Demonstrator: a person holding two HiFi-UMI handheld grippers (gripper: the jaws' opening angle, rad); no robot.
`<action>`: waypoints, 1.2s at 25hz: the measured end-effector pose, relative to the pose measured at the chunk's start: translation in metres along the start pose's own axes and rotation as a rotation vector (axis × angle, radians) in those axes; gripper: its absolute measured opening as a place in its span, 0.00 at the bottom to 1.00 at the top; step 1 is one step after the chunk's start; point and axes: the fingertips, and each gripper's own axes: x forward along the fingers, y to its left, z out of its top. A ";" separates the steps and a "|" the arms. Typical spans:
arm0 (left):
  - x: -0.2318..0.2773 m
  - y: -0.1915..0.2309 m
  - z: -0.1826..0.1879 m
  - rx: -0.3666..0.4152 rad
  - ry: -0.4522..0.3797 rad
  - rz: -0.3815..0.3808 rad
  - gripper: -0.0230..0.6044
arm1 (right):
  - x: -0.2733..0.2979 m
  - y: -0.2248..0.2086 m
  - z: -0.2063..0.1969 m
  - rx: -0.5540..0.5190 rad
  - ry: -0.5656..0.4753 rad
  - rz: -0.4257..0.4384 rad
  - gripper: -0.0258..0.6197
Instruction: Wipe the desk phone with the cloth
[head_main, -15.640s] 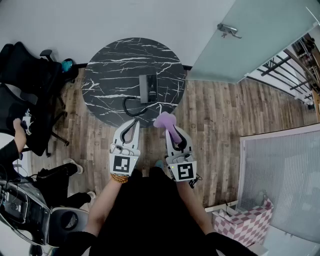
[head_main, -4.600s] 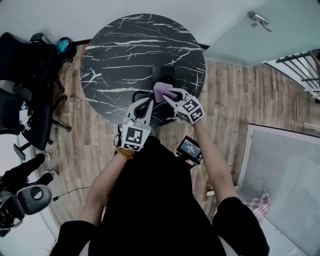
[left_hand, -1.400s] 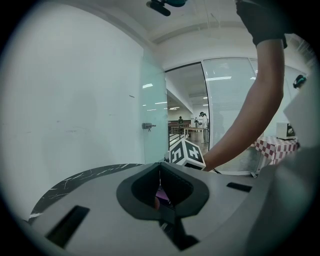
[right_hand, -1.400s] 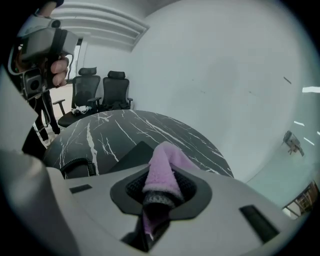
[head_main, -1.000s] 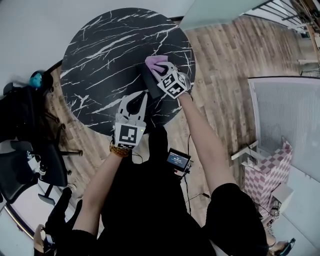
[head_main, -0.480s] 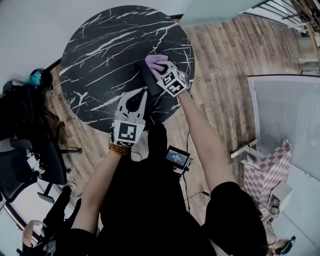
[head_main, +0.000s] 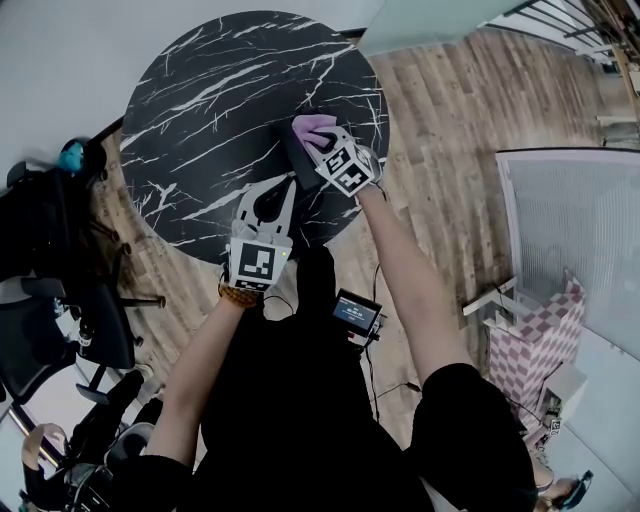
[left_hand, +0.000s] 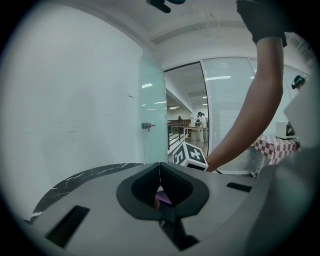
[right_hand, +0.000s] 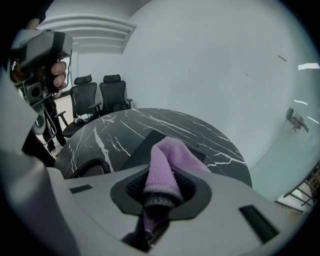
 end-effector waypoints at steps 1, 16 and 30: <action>0.000 0.000 0.000 0.000 0.000 0.001 0.06 | 0.000 0.001 -0.001 0.001 0.000 0.000 0.16; -0.003 -0.001 0.001 0.006 0.002 0.010 0.06 | -0.004 0.014 -0.012 0.036 0.009 0.007 0.15; 0.000 0.000 -0.002 0.006 0.010 0.013 0.06 | -0.011 0.039 -0.035 0.070 0.011 0.022 0.15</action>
